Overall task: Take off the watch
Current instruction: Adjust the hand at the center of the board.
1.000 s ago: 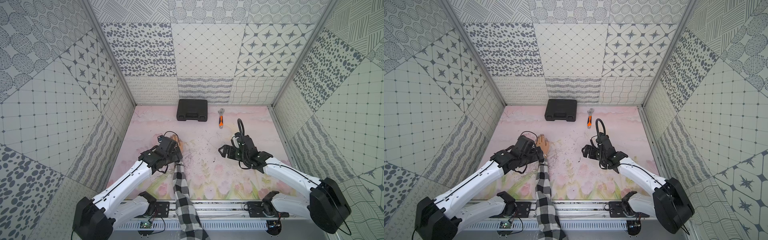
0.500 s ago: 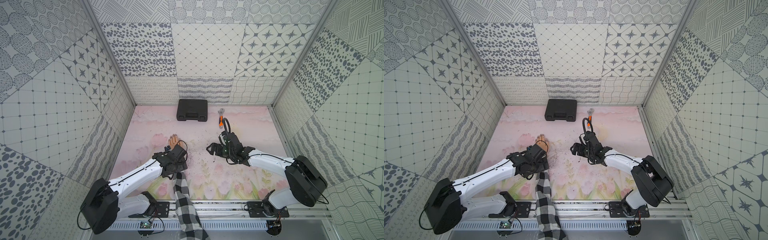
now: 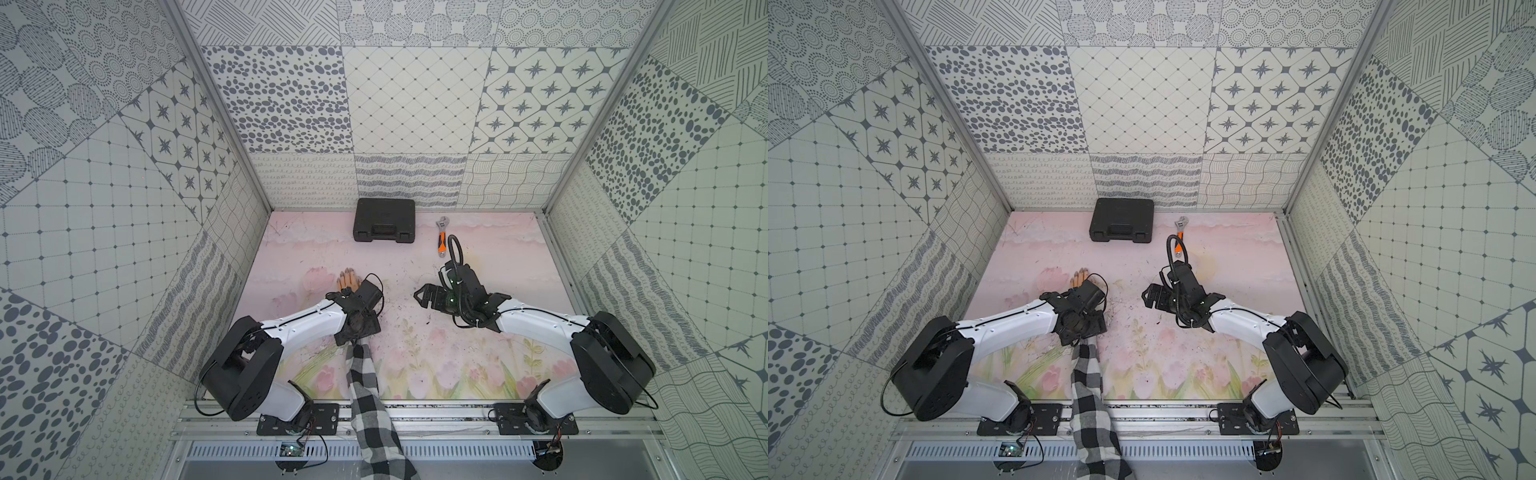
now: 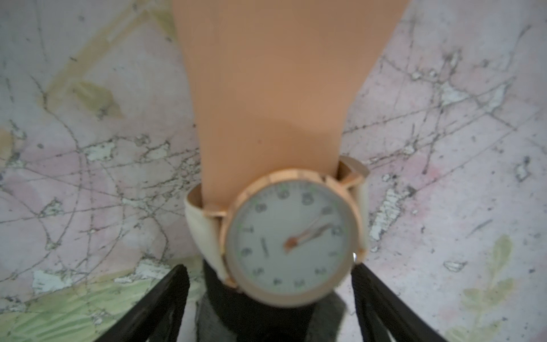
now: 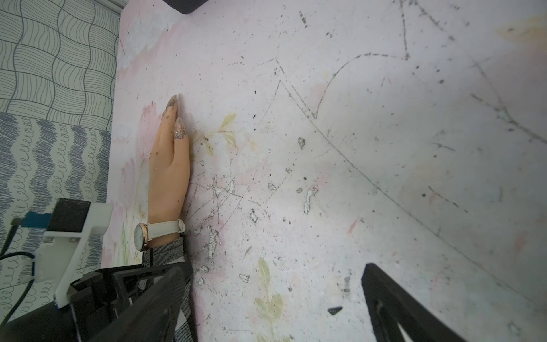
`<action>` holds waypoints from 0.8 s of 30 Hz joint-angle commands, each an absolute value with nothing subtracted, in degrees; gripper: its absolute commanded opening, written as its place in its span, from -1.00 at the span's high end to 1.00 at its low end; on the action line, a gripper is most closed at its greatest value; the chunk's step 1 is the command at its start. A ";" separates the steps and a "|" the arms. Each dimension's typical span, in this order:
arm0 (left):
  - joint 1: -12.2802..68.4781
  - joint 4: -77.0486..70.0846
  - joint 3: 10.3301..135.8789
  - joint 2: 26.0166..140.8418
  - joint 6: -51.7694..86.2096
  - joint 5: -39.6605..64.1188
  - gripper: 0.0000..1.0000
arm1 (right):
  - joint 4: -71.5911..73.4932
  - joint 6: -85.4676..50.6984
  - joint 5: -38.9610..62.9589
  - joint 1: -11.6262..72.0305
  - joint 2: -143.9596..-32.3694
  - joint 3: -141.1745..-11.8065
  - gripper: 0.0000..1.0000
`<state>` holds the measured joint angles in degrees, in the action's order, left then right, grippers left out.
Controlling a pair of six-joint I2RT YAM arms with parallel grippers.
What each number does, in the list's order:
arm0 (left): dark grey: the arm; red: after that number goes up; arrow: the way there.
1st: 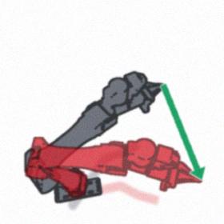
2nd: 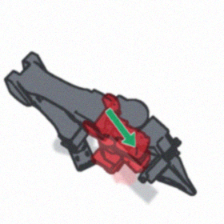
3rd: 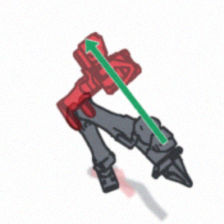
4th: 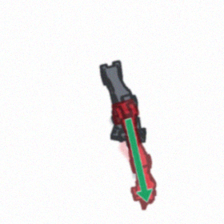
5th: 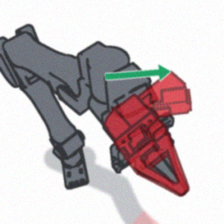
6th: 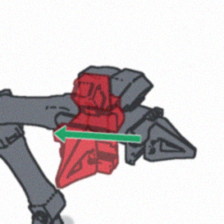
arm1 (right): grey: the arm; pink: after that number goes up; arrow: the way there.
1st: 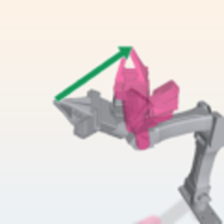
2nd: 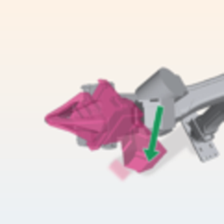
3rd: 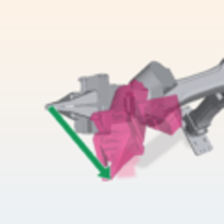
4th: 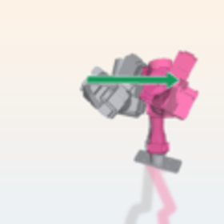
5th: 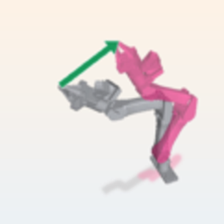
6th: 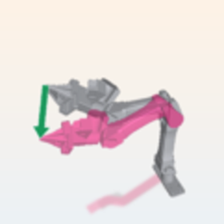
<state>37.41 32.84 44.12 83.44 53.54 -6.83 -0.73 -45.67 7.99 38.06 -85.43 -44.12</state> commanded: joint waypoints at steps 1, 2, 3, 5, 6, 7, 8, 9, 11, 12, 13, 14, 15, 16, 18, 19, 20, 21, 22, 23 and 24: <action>35.95 29.89 43.59 84.17 50.39 -5.86 -0.66 | -0.19 -45.89 6.41 38.19 -82.93 -43.16 -0.92; 35.87 29.65 43.57 84.43 50.28 -5.97 -0.64 | -0.18 -46.01 6.39 38.19 -82.86 -43.17 -0.91; 35.86 29.37 43.63 84.76 50.20 -5.99 -0.60 | -0.18 -46.10 6.48 38.15 -82.88 -43.18 -0.92; 35.85 29.03 43.65 85.22 50.10 -5.94 -0.50 | -0.26 -46.34 6.59 38.15 -82.78 -43.11 -0.92; 35.85 28.72 43.57 85.54 50.10 -5.81 -0.46 | -0.26 -46.40 6.68 38.16 -82.69 -43.07 -0.92; 35.84 28.53 43.44 85.82 50.18 -5.72 -0.42 | -0.25 -46.40 6.75 38.15 -82.57 -43.07 -0.92; 35.83 28.37 43.35 85.97 50.32 -5.73 -0.39 | -0.21 -46.41 6.72 38.16 -82.46 -43.08 -0.91; 35.86 28.22 43.20 86.21 50.30 -5.68 -0.34 | -0.26 -46.41 6.83 38.17 -82.36 -43.05 -0.92; 35.86 27.96 43.12 86.42 50.16 -5.58 -0.25 | -0.18 -46.41 6.94 38.20 -82.19 -42.90 -0.92; 35.86 27.86 43.12 86.56 50.02 -5.51 -0.22 | -0.11 -46.41 6.94 38.20 -82.15 -42.86 -0.92; 35.86 27.84 43.22 86.57 49.89 -5.50 -0.16 | -0.09 -46.41 7.05 38.16 -82.17 -42.86 -0.91; 35.93 27.88 43.47 86.57 49.72 -5.38 -0.12 | -0.04 -46.41 7.17 38.17 -82.17 -42.74 -0.92; 36.01 27.99 43.72 86.51 49.51 -5.28 -0.07 | 0.07 -46.49 7.37 38.21 -82.17 -42.71 -0.92; 36.20 28.20 43.94 86.39 49.18 -5.33 -0.05 | 0.46 -46.67 7.74 38.15 -82.22 -42.52 -0.92; 36.82 28.29 44.59 85.99 48.47 -5.11 0.00 | 1.32 -47.04 8.44 38.19 -82.50 -42.23 -0.92; 37.22 28.41 44.94 85.83 48.12 -5.03 0.02 | 1.78 -47.24 8.84 38.15 -82.62 -42.04 -0.92; 37.67 28.51 45.40 85.65 47.74 -4.95 0.05 | 2.24 -47.37 9.32 38.24 -82.91 -41.99 -0.92; 38.07 28.71 45.94 85.54 47.44 -4.88 0.09 | 2.90 -47.61 9.85 38.18 -83.17 -41.82 -0.92; 38.43 29.06 46.52 85.72 47.17 -4.87 0.11 | 3.67 -47.93 10.43 38.19 -83.62 -41.76 -0.91; 38.73 29.24 46.99 85.85 46.89 -4.78 0.12 | 4.30 -48.21 10.97 38.24 -84.05 -41.78 -0.92; 39.21 29.29 47.47 86.00 46.57 -4.63 0.17 | 5.11 -48.54 11.66 38.20 -84.57 -41.80 -0.92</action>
